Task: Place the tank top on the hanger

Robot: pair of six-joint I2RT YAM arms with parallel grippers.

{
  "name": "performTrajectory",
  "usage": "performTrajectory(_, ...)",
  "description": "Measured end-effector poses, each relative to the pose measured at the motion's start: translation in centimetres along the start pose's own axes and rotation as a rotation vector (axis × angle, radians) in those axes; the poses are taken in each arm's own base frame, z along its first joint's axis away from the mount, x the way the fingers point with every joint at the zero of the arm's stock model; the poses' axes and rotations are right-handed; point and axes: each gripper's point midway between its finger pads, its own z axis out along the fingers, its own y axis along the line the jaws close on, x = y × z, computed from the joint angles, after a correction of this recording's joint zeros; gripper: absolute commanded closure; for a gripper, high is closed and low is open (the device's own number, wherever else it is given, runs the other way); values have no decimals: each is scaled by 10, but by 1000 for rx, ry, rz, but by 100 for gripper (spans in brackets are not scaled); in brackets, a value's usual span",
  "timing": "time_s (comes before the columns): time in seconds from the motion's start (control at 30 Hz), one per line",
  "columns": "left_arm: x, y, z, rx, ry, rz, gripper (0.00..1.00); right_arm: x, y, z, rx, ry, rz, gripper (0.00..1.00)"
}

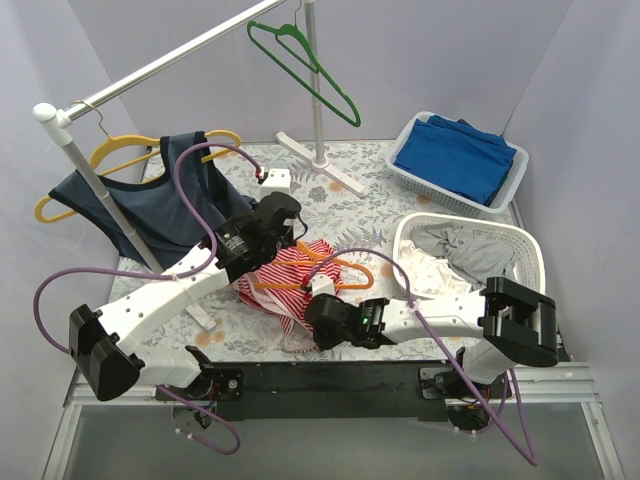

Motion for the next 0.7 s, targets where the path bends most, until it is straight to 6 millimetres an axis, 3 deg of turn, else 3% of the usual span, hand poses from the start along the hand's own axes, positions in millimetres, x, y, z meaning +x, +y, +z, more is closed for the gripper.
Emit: performTrajectory(0.7,-8,2,-21,43,-2,-23,100,-34,-103,-58,176,-161,187,99)
